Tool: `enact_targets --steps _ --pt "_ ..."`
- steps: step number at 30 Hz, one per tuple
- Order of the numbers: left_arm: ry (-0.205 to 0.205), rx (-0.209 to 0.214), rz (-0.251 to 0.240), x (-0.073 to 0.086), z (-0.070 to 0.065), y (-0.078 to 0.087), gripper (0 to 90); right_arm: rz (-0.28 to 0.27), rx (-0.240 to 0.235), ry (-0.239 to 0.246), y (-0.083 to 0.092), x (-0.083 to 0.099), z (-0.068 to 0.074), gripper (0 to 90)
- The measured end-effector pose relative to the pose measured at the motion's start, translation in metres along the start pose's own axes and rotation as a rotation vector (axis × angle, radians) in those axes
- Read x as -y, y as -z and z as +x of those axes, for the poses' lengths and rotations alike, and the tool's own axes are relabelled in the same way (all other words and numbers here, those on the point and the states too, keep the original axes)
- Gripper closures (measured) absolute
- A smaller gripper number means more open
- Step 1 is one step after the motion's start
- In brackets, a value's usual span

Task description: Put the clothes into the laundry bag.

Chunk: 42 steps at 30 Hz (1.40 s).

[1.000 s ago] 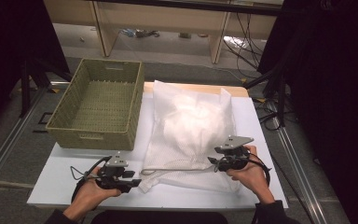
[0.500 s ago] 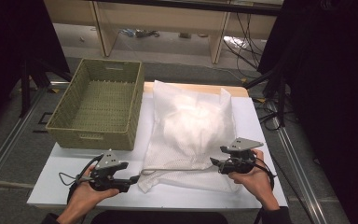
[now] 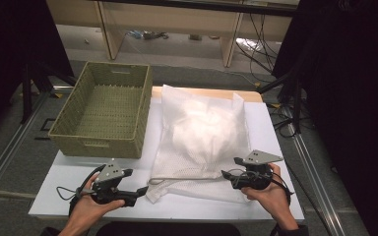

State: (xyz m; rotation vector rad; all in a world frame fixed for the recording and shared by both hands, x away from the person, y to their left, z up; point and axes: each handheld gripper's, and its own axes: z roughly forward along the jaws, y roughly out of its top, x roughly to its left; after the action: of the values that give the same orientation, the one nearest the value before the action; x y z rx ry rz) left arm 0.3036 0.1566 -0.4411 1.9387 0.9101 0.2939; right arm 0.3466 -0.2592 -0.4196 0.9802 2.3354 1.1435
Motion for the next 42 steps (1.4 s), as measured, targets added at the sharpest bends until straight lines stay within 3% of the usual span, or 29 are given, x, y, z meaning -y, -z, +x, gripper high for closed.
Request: enact_targets --steps 3,6,9,10,12,16,17,18,19,21,23,24,29,30,31,32,35,42 --pt "0.013 0.005 -0.02 0.0 -0.001 0.001 17.2 -0.01 0.005 -0.014 0.003 0.0 0.001 31.7" --pt "0.01 0.001 -0.013 0.001 -0.001 0.002 16.5 -0.016 0.004 -0.039 0.006 0.002 0.003 30.4" --pt "0.003 -0.002 -0.006 0.002 0.0 0.004 16.5 -0.031 0.005 -0.023 0.007 0.005 0.002 27.7" --pt "0.002 -0.011 -0.004 0.002 -0.001 0.004 16.5 -0.025 -0.009 -0.058 0.008 0.006 0.005 26.9" --pt "0.0 -0.003 -0.001 0.003 -0.001 0.004 16.4 -0.028 0.004 -0.051 0.01 0.009 0.005 24.7" --pt "-0.025 0.006 0.002 0.004 -0.003 0.003 16.5 -0.027 -0.012 -0.054 0.013 0.017 0.007 18.9" --pt "-0.026 0.005 0.01 0.004 -0.004 0.003 16.4 -0.04 -0.029 -0.059 0.012 0.019 0.008 18.0" --pt "-0.027 0.008 0.007 0.004 -0.004 0.003 16.4 -0.021 -0.047 -0.065 0.013 0.02 0.008 17.6" --pt "-0.027 0.009 0.001 0.004 -0.005 0.002 16.4 -0.03 -0.025 -0.06 0.015 0.022 0.008 17.3" --pt "-0.035 0.006 0.005 0.005 -0.007 0.002 16.4 -0.04 -0.025 -0.084 0.019 0.025 0.011 17.2" --pt "-0.048 0.004 0.001 0.005 -0.009 0.0 16.4 -0.046 -0.027 -0.086 0.022 0.028 0.012 17.3" --pt "-0.052 0.004 0.01 0.005 -0.01 0.0 16.4 -0.056 -0.022 -0.063 0.022 0.028 0.011 17.2" --pt "-0.054 0.008 0.004 0.005 -0.014 -0.003 16.4 -0.057 -0.062 -0.079 0.028 0.033 0.016 17.2" --pt "-0.057 0.009 0.006 0.005 -0.014 -0.003 16.4 -0.053 -0.036 -0.089 0.03 0.035 0.018 17.3" --pt "-0.057 0.009 0.006 0.005 -0.014 -0.003 16.4 -0.066 -0.03 -0.063 0.03 0.036 0.016 17.3" --pt "-0.05 0.018 -0.007 0.004 -0.015 -0.004 16.4 -0.064 -0.052 -0.074 0.03 0.038 0.017 17.2" --pt "-0.054 0.011 -0.005 0.004 -0.014 -0.003 16.4 -0.058 -0.036 -0.087 0.034 0.04 0.019 17.2" --pt "-0.062 0.011 -0.002 0.003 -0.016 -0.005 16.4 -0.066 -0.058 -0.073 0.041 0.047 0.025 17.1"
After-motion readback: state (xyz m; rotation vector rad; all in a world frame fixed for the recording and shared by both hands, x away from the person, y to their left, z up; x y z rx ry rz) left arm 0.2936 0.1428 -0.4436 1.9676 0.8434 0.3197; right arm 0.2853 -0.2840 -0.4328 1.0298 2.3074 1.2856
